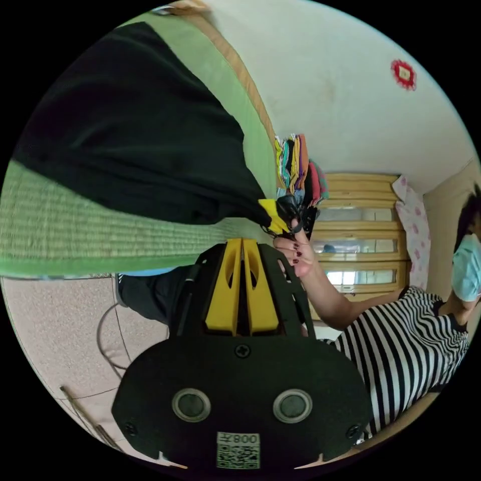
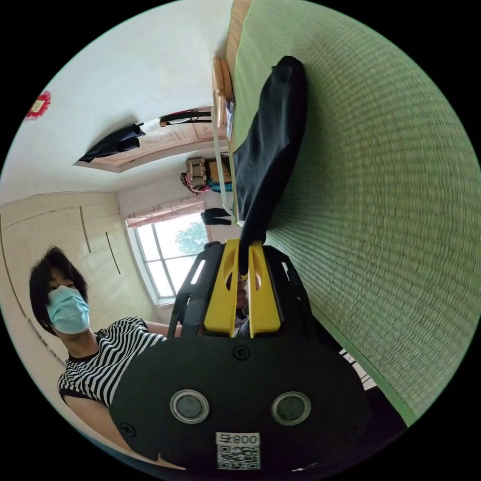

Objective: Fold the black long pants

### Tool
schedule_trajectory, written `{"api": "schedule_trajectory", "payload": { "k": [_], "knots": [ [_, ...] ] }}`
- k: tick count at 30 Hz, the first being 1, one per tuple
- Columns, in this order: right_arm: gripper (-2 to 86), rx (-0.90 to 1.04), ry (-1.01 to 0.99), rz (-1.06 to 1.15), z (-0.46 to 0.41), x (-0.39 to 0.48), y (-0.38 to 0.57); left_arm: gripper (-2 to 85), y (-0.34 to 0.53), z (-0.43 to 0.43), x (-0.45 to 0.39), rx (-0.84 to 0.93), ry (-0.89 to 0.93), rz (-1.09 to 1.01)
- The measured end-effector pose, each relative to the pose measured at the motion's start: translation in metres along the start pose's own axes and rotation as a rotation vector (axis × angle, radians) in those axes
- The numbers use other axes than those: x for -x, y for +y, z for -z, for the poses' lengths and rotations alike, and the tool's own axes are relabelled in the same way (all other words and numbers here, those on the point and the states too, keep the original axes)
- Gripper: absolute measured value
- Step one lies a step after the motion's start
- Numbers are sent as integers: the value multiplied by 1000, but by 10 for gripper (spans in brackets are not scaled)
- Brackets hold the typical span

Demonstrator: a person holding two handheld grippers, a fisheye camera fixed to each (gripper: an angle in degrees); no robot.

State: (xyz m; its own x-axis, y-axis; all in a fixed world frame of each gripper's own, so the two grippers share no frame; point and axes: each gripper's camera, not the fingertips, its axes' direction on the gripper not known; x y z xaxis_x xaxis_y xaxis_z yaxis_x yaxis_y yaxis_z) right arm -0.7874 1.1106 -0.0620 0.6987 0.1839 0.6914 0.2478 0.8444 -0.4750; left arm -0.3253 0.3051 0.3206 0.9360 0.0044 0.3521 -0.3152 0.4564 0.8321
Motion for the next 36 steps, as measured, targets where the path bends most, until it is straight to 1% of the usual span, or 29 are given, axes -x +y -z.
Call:
{"api": "schedule_trajectory", "payload": {
  "k": [3,5,8,11,15,21,27,31,36],
  "knots": [
    [20,-7,-5,27,0,6,1,45,18,24,25,-139,69,95],
    [19,-3,2,47,-1,11,2,84,32,42,45,-270,119,183],
    [17,1,11,69,-2,15,4,115,46,57,67,-399,200,278],
    [16,-10,7,78,-2,16,6,132,54,60,83,-454,292,347],
    [15,-13,32,100,-2,17,10,144,64,57,95,-504,367,416],
    [13,-14,45,125,1,8,24,148,73,55,100,-528,390,504],
    [13,-14,59,139,10,-16,46,143,77,59,90,-518,353,564],
    [13,-33,62,132,26,-44,71,120,81,65,81,-556,316,585],
    [15,-72,65,99,55,-87,108,77,86,64,63,-484,278,568]
  ]
}}
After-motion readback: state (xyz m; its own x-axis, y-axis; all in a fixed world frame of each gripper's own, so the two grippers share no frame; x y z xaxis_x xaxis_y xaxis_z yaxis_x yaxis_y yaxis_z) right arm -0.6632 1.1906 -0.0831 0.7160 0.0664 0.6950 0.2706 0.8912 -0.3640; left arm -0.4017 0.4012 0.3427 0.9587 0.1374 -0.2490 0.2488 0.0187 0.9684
